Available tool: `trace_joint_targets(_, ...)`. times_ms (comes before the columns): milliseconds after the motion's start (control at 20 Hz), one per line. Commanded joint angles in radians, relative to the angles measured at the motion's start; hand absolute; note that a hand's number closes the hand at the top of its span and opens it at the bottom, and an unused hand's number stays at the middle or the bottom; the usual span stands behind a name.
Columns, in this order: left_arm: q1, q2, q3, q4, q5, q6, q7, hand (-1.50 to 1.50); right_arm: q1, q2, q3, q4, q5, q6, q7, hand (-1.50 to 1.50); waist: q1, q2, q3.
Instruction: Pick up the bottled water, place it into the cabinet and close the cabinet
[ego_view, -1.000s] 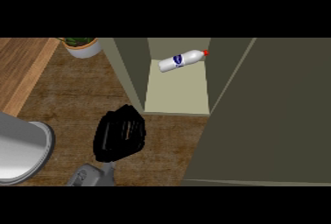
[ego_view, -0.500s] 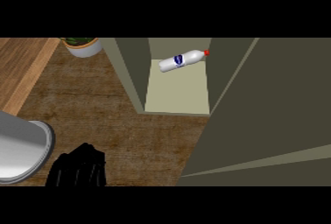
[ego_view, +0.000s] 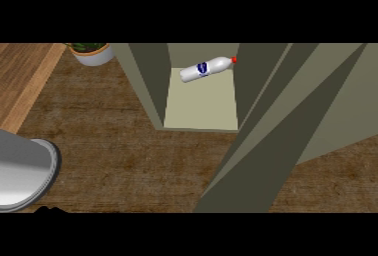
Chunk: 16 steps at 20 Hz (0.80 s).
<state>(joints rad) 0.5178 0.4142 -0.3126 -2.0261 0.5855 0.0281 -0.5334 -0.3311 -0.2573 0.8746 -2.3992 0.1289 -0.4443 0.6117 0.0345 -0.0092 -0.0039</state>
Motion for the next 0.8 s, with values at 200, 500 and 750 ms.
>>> trace_joint_targets(200, 0.217, 0.068, 0.104, -0.080, 0.079, -0.128, -0.070, 1.50, -0.268, 0.250, -0.163, 0.220, -0.016, -0.020, 0.130, 1.50, 0.002, 0.007, 0.002)
trace_joint_targets(500, 0.223, 0.091, 0.202, -0.047, 0.130, -0.204, -0.085, 1.50, -0.452, 0.256, -0.372, 0.481, -0.182, 0.040, 0.031, 1.50, 0.005, 0.013, 0.003)
trace_joint_targets(750, 0.236, 0.108, 0.254, -0.046, 0.169, -0.247, -0.061, 1.50, -0.572, 0.256, -0.516, 0.677, -0.251, 0.122, -0.040, 1.50, -0.004, 0.014, 0.003)
